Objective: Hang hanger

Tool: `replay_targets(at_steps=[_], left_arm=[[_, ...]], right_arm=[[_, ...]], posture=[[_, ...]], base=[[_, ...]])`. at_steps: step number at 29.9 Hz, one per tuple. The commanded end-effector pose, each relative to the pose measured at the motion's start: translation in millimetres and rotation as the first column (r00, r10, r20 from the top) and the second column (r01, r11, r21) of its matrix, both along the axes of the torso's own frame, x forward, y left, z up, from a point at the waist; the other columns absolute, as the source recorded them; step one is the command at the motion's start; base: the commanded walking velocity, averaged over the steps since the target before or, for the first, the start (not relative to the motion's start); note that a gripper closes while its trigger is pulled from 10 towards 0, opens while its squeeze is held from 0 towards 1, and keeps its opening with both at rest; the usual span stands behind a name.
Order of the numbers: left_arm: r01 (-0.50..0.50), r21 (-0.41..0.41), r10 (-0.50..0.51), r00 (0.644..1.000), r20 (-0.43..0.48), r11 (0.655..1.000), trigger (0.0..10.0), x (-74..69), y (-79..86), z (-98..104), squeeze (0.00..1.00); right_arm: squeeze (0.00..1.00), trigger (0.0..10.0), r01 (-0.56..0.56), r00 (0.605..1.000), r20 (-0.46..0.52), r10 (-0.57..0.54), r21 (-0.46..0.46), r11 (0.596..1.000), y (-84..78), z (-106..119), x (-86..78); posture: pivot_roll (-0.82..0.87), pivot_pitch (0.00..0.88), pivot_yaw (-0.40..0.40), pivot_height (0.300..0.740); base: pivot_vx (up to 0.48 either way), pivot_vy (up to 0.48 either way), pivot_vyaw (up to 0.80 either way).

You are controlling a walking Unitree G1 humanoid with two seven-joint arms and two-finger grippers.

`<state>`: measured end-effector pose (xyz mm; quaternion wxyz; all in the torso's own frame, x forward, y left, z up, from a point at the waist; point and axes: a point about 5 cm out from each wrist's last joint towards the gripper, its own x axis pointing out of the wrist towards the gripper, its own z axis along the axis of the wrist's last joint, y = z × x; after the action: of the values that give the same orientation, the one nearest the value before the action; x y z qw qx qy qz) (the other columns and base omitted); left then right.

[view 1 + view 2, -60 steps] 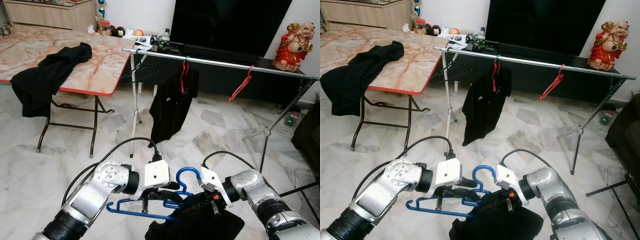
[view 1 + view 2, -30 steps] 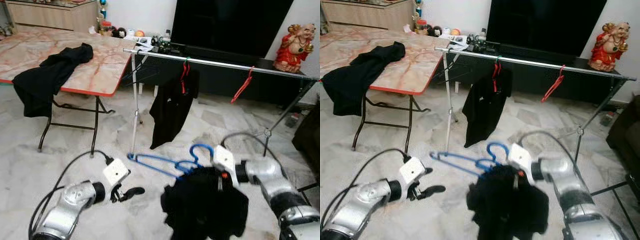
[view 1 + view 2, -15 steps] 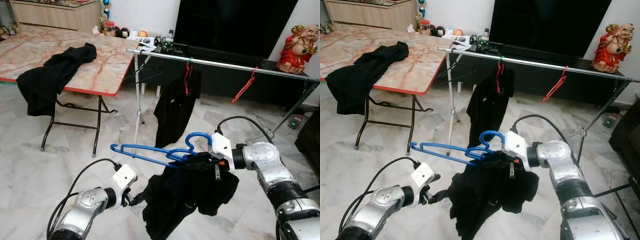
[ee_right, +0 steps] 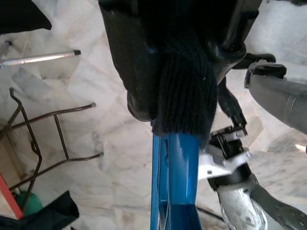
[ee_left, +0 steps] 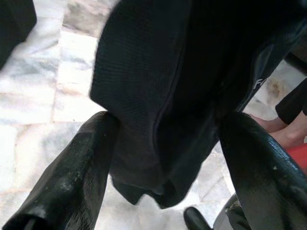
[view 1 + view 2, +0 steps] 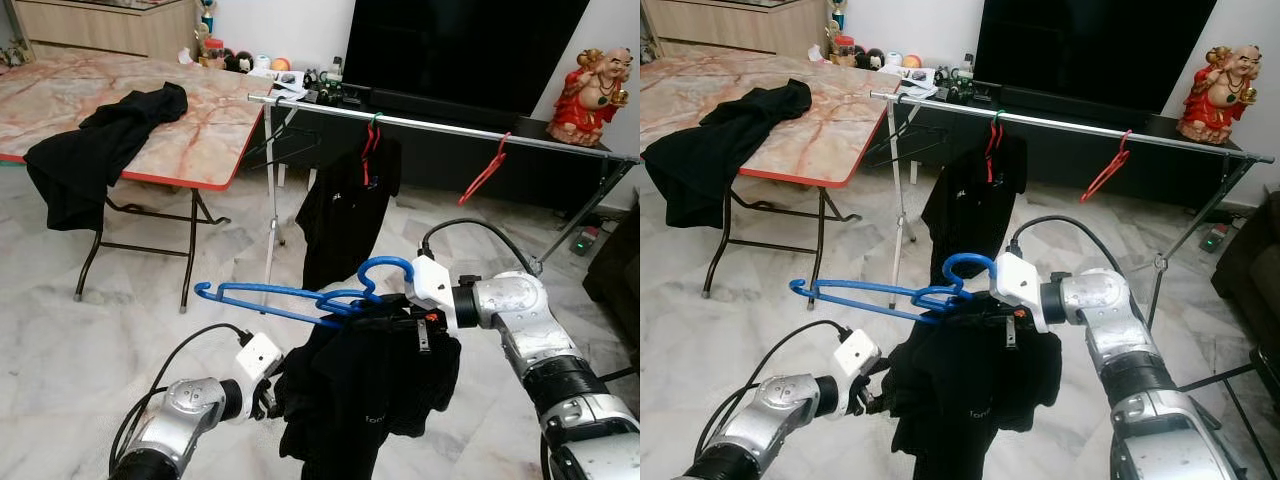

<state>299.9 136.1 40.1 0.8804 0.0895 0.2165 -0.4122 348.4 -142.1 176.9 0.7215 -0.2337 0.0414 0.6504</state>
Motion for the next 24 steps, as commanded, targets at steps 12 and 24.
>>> replay_targets(at_steps=[12,24], left_arm=[[-0.138,0.066,0.132,0.988,0.084,0.988,10.0,17.7,0.0,4,0.00],[-0.122,0.065,0.117,0.990,0.083,0.990,0.0,14.6,2.5,0,0.00]], right_arm=[[0.00,0.0,-0.048,0.998,0.047,0.047,0.014,0.999,3.2,15,-3.0],[0.00,0.0,-0.027,0.999,0.037,0.026,0.005,1.000,2.4,12,-2.4]], posture=[[0.12,0.000,-0.166,0.740],[0.12,0.000,-0.168,0.740]], base=[[0.000,0.000,0.00],[0.000,0.000,0.00]])
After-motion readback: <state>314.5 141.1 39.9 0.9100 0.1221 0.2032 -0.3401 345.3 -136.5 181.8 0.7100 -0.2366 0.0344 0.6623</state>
